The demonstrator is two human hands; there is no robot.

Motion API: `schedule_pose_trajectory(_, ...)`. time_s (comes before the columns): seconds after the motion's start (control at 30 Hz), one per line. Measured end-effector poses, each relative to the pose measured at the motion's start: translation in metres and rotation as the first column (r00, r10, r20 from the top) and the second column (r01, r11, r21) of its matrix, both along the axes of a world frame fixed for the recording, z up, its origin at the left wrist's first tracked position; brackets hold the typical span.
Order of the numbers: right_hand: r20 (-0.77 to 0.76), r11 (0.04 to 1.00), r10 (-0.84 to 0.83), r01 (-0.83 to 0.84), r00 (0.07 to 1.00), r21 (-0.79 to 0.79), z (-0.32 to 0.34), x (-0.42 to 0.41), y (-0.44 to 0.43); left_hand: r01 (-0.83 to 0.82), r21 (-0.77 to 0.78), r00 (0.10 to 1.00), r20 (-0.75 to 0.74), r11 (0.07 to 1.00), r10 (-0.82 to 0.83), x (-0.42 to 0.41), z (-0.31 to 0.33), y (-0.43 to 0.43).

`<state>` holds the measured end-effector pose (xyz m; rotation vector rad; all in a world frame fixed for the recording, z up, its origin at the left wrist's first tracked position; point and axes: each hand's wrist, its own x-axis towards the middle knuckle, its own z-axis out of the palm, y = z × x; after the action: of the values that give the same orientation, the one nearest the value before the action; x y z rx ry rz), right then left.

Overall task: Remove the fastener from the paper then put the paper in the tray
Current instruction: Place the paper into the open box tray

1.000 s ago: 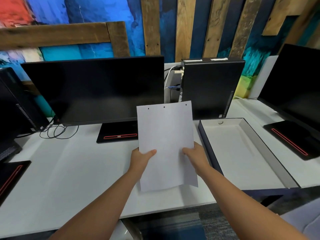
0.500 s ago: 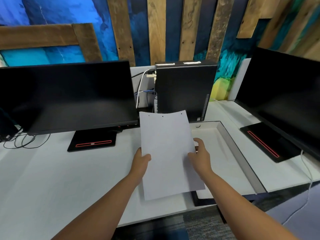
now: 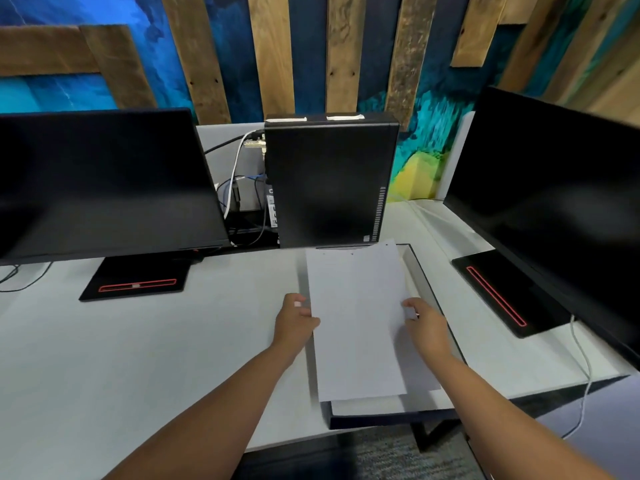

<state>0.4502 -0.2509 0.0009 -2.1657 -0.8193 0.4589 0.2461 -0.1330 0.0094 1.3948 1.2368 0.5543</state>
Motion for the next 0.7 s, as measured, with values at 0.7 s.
schedule_pose_trajectory(0.7, 0.118, 0.895, 0.19, -0.122, 0.975, -0.43, -0.027, 0.03, -0.006, 0.312, -0.27, 0.789, -0.46, 0.911, -0.407, 0.075, -0.02, -0.014)
